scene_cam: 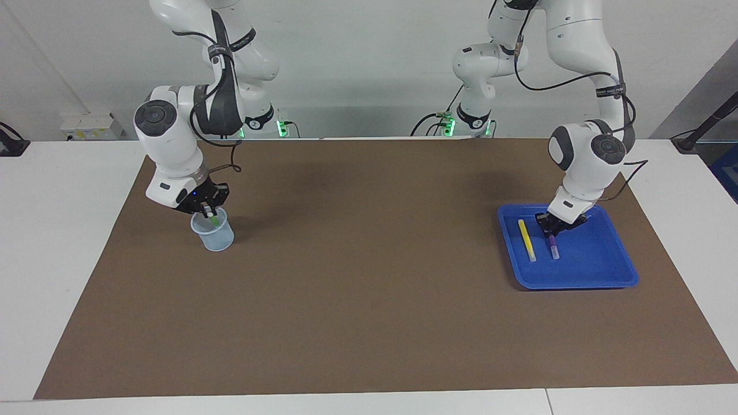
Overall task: Right arm passes pens to left for tray arrangement
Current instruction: 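Grasp the green pen in the cup with the right gripper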
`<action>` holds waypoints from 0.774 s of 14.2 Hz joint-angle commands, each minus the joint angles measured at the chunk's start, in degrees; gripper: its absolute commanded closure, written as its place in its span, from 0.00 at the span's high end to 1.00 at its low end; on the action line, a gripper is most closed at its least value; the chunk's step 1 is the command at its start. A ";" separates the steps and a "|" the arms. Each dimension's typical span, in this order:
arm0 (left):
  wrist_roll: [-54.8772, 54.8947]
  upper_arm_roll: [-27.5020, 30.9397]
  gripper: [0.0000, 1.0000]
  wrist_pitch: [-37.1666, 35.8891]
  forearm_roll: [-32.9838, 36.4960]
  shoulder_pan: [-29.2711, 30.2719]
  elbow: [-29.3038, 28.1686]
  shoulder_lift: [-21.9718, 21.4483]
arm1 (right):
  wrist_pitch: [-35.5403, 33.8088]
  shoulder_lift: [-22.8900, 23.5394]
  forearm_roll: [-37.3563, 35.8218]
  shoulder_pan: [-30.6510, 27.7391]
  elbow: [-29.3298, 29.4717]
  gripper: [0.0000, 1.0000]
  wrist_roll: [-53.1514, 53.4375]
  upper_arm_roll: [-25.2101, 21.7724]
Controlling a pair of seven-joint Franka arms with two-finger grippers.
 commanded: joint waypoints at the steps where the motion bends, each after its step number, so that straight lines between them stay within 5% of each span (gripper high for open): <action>1: 2.42 -0.32 1.00 1.87 1.86 0.57 -0.34 1.11 | -6.34 -0.98 -1.16 -0.38 4.72 0.00 -1.44 0.91; 5: 2.88 -0.50 1.00 -0.85 1.77 0.57 1.24 1.20 | -14.52 -0.80 1.99 2.94 14.82 0.00 -1.09 2.58; 11: 1.03 -0.59 1.00 -11.12 -5.31 -0.31 7.65 0.76 | -11.20 -0.45 9.11 8.93 19.76 0.00 9.44 2.58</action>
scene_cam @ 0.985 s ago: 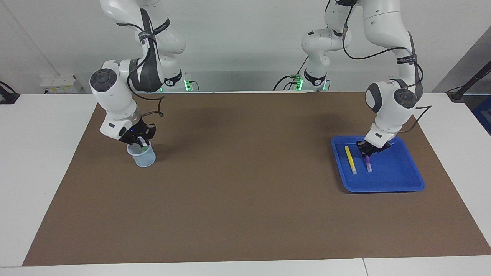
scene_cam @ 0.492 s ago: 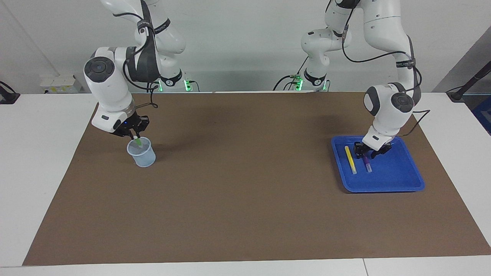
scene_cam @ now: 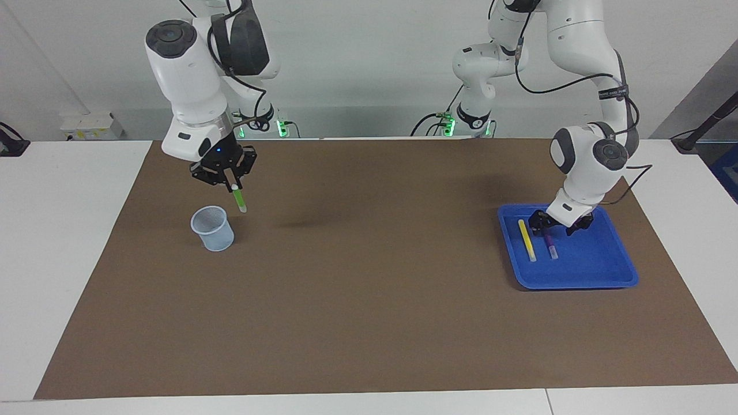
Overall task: Right arm passes pens to left for tray arrangement
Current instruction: 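Lift the green pen with the right gripper while the left gripper approaches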
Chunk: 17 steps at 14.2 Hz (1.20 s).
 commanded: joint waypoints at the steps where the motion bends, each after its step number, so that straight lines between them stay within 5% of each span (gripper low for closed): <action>1: -0.80 0.21 1.00 -7.50 -7.43 -0.31 4.96 -0.29 | 1.97 1.23 5.43 0.66 2.53 0.00 4.77 0.22; 5: -13.68 -0.49 1.00 -13.51 -15.79 -0.75 9.46 -1.87 | 11.00 2.20 15.29 2.33 2.36 0.00 16.36 0.22; 11: -40.48 -2.95 1.00 -12.55 -26.87 -4.17 10.95 -5.03 | 25.51 3.26 22.86 6.99 1.75 0.00 30.70 0.22; 17: -63.09 -4.19 1.00 -8.59 -43.03 -8.83 11.13 -7.23 | 31.85 3.87 27.26 9.71 1.57 0.00 35.28 0.13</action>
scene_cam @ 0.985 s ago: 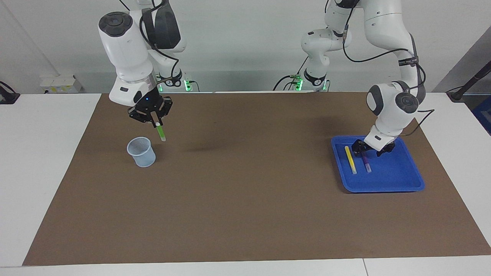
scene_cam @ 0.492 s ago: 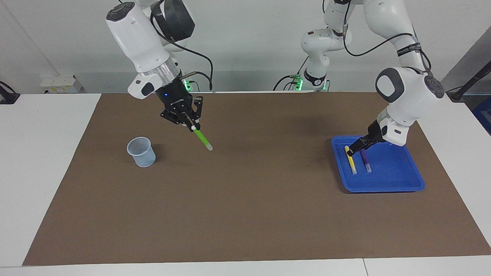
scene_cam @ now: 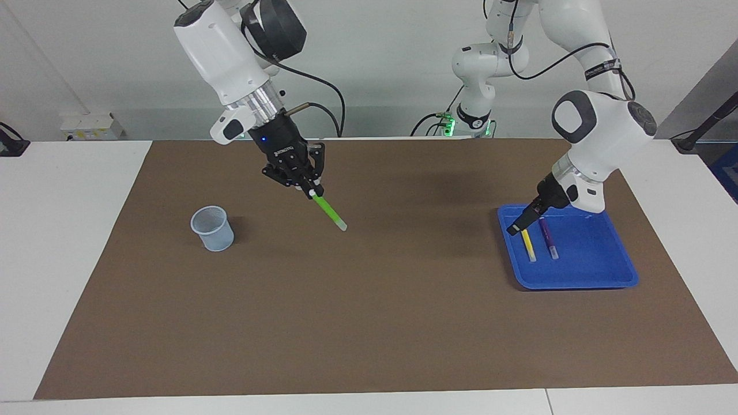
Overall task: Right arm passes pens to left for tray arrangement
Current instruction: 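Lift the green pen with the right gripper while the left gripper approaches, then bring the green pen into the open left gripper with the right gripper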
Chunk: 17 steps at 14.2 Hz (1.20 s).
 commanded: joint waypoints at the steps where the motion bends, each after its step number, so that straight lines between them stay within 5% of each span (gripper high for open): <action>1: -9.52 0.33 1.00 1.53 -6.29 -2.13 -0.28 -1.84 | 2.12 0.80 1.50 1.11 0.39 0.00 2.52 0.19; 7: -34.74 0.33 1.00 11.54 -12.29 -8.63 -1.42 -3.95 | 4.58 1.15 3.68 1.29 0.22 0.00 3.22 0.10; 9: -42.57 0.33 1.00 14.79 -12.29 -12.14 -1.68 -4.57 | 8.69 2.55 3.87 5.40 -0.39 0.00 5.67 0.10; 14: -49.80 0.41 1.00 18.05 -12.29 -20.06 -2.13 -4.92 | 20.12 6.76 3.87 14.90 -2.68 0.00 11.93 0.10; 17: -51.04 0.41 1.00 18.50 -12.11 -21.56 -2.13 -5.01 | 19.62 7.12 3.78 15.35 -2.95 0.00 11.75 0.10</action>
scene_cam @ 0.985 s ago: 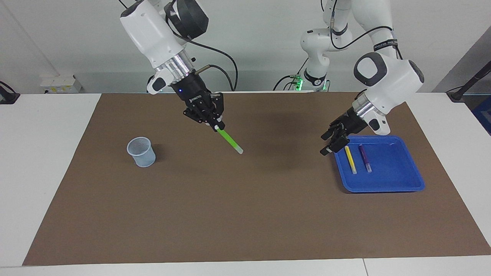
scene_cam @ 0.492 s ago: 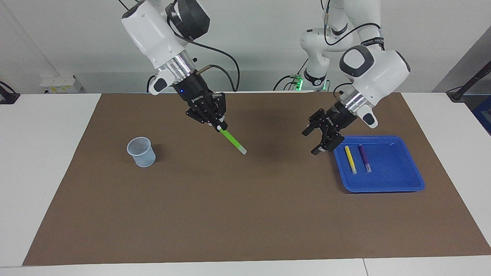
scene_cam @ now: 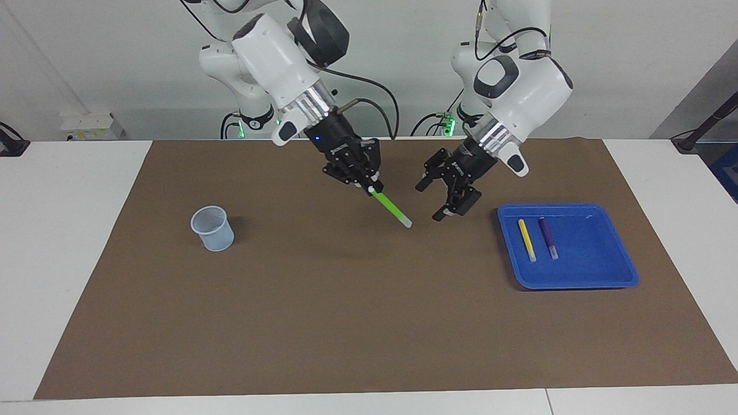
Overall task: Right arm passes pens to left for tray arrangement
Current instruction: 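Bring the green pen into the open left gripper with the right gripper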
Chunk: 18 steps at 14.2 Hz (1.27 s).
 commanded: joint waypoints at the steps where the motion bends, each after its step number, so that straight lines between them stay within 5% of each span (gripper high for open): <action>1: -0.59 0.81 1.00 1.22 -0.88 -1.39 -1.80 -1.51 | 0.24 -0.18 1.05 -0.55 -0.24 0.00 -0.04 0.03; 4: 0.38 0.90 0.98 0.87 -0.36 -1.75 -1.80 -1.51 | -0.46 -0.27 1.05 -0.20 -0.33 0.00 -0.04 0.03; 11: 9.96 1.16 0.98 0.34 -0.35 3.26 -4.88 -3.17 | -14.95 -3.43 0.26 -2.92 0.99 0.00 -2.32 -0.50; 18: 11.55 0.99 0.97 4.12 -0.35 2.65 -7.87 -3.61 | -14.88 -3.52 0.26 -3.36 0.99 0.00 -2.50 -0.41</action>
